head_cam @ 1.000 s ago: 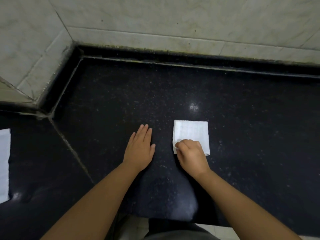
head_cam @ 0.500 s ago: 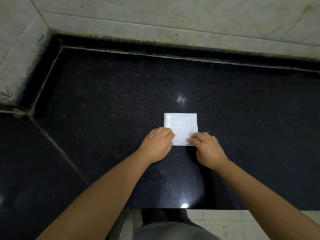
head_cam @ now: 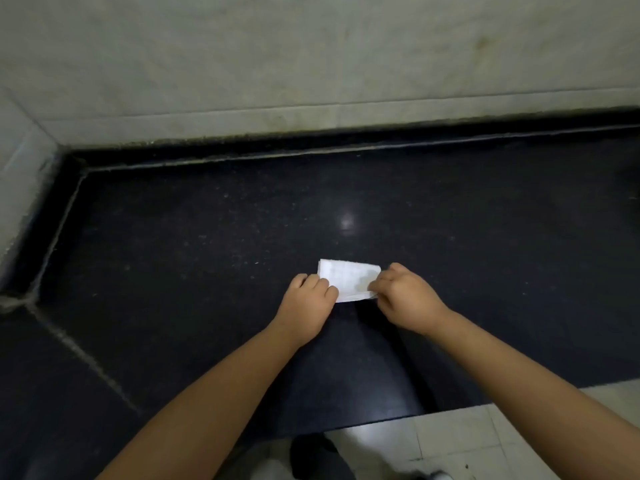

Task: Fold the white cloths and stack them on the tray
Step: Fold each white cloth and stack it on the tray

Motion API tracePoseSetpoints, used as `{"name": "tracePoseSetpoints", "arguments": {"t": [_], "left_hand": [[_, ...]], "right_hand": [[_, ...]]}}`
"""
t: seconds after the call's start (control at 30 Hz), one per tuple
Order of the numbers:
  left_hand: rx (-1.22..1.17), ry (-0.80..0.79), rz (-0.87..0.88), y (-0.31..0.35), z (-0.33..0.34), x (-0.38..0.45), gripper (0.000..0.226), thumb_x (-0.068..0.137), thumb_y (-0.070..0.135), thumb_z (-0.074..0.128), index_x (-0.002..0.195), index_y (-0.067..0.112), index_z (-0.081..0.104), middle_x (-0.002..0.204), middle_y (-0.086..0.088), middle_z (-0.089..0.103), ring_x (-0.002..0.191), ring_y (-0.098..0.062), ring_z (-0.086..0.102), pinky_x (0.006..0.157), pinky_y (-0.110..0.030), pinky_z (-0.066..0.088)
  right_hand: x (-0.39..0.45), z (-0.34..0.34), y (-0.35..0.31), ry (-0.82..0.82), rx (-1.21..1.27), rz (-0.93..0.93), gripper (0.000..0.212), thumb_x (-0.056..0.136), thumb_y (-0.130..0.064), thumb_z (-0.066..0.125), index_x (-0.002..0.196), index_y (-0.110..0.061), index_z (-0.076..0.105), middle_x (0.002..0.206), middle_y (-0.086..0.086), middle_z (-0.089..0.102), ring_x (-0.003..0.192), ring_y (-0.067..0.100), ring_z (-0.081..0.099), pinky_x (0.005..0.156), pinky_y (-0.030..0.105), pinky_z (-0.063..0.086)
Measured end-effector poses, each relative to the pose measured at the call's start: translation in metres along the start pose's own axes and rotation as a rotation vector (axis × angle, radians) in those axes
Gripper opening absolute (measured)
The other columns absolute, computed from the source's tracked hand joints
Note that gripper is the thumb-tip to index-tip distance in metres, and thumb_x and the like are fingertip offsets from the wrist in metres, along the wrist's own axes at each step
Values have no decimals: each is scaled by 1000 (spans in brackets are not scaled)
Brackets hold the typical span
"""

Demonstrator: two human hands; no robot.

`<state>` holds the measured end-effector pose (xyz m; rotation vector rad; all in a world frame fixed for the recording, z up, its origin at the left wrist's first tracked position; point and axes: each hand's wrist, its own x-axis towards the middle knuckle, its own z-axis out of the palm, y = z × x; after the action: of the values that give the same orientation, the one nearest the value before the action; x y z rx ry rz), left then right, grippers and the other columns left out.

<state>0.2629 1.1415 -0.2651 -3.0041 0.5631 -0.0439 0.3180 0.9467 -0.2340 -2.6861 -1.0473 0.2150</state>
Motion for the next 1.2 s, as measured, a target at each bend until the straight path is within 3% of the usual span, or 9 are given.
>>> {"name": "tracePoseSetpoints", "arguments": {"t": [0.13, 0.23, 0.3, 0.37, 0.47, 0.63, 0.8, 1.03, 1.2], "left_hand": [[6, 158, 234, 62, -45, 64, 18, 70, 18, 54, 78, 17, 38, 63, 2, 54, 54, -17, 52, 50, -26, 37], [-45, 263, 370, 133, -92, 121, 8, 79, 24, 41, 80, 16, 41, 64, -1, 56, 54, -19, 53, 44, -25, 39], [-93, 278, 430, 191, -124, 157, 17, 84, 25, 40, 81, 13, 51, 66, -3, 57, 56, -21, 54, 42, -25, 42], [-159, 298, 474, 252, -151, 195, 25, 92, 23, 39, 89, 9, 59, 79, -7, 59, 69, -24, 56, 54, -31, 48], [-270, 176, 486, 335, -189, 245, 28, 99, 26, 35, 113, 11, 54, 103, -8, 55, 97, -25, 49, 81, -38, 44], [-384, 218, 570, 445, -238, 324, 26, 98, 26, 40, 111, 12, 57, 104, -7, 58, 100, -24, 52, 81, -38, 44], [-387, 249, 628, 522, -273, 407, 25, 97, 30, 42, 108, 15, 59, 103, -1, 61, 98, -21, 55, 73, -30, 40], [-388, 263, 654, 596, -313, 554, 27, 95, 28, 48, 113, 14, 62, 110, -7, 64, 104, -25, 56, 83, -34, 42], [-532, 283, 577, 627, -357, 661, 23, 92, 25, 53, 108, 13, 64, 105, -6, 67, 97, -24, 61, 80, -32, 44]], "right_hand": [[-71, -69, 66, 62, 92, 153, 29, 82, -8, 47, 100, -9, 69, 96, 12, 67, 94, 29, 58, 85, 31, 44], [-140, -122, 120, 153, 156, 259, 27, 81, 2, 50, 100, -5, 70, 97, 15, 68, 95, 28, 61, 86, 35, 47], [-191, -153, 157, 224, 169, 349, 29, 81, 5, 50, 99, -5, 70, 97, 15, 69, 93, 27, 62, 85, 35, 48], [-244, -180, 193, 303, 173, 441, 31, 81, 7, 49, 99, -6, 71, 96, 12, 69, 90, 23, 62, 81, 28, 45], [-315, -221, 237, 405, 187, 597, 29, 83, 6, 49, 100, -5, 70, 88, 7, 65, 78, 15, 55, 73, 22, 38], [-391, -281, 310, 532, 192, 775, 27, 81, 3, 49, 96, -7, 70, 74, -1, 60, 69, 10, 55, 63, 17, 39], [-430, -327, 396, 534, 105, 881, 19, 79, -4, 57, 94, -6, 68, 81, 0, 58, 78, 13, 51, 55, 18, 34], [-440, -403, 539, 544, -17, 876, 15, 80, -6, 57, 85, 2, 68, 72, 8, 64, 69, 13, 50, 48, 17, 31], [-422, -487, 637, 561, -42, 869, 17, 79, -4, 55, 87, -5, 70, 68, 1, 60, 65, 14, 54, 55, 23, 38]]}}
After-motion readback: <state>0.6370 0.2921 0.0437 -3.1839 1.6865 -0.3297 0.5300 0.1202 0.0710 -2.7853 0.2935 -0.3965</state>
